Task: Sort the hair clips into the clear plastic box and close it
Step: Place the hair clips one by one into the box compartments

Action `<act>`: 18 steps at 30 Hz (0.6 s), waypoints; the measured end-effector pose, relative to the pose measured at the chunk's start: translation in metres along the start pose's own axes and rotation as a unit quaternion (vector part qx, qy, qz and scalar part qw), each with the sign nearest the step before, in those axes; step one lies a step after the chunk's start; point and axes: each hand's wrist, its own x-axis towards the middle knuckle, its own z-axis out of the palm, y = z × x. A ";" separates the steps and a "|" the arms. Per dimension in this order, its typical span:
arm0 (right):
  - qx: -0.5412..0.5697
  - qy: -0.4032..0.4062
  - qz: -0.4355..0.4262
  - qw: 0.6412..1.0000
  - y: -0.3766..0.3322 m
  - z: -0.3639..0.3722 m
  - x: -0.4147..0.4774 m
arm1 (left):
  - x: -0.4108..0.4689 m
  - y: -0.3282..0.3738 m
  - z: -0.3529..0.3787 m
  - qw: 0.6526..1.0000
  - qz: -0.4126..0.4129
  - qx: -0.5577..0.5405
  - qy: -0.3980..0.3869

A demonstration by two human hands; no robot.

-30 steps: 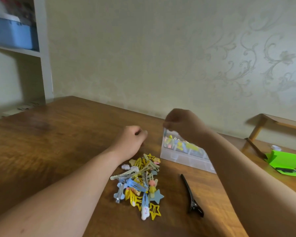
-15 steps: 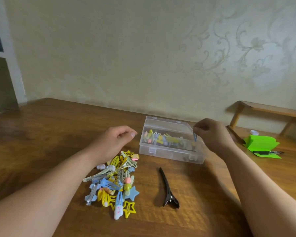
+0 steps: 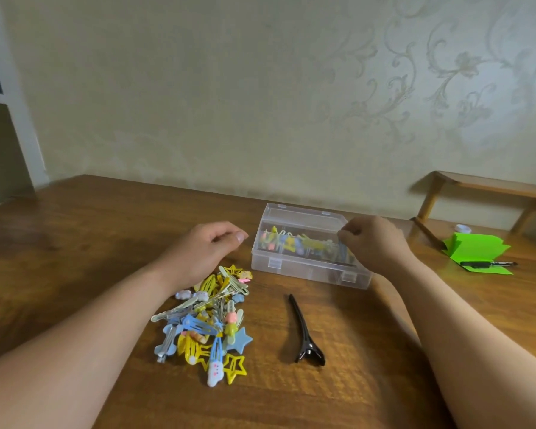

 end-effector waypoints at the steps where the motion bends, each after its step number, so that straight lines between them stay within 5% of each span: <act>1: 0.000 0.010 -0.006 1.000 -0.001 0.000 -0.001 | 0.000 0.000 0.000 1.000 -0.001 0.003 -0.001; 8: 0.011 0.073 -0.123 0.990 -0.041 -0.012 -0.015 | 0.001 0.000 -0.001 1.000 -0.017 -0.012 0.010; 18: -0.083 -0.114 -0.355 0.924 -0.151 0.006 -0.052 | 0.011 -0.008 -0.004 0.979 -0.044 -0.172 0.099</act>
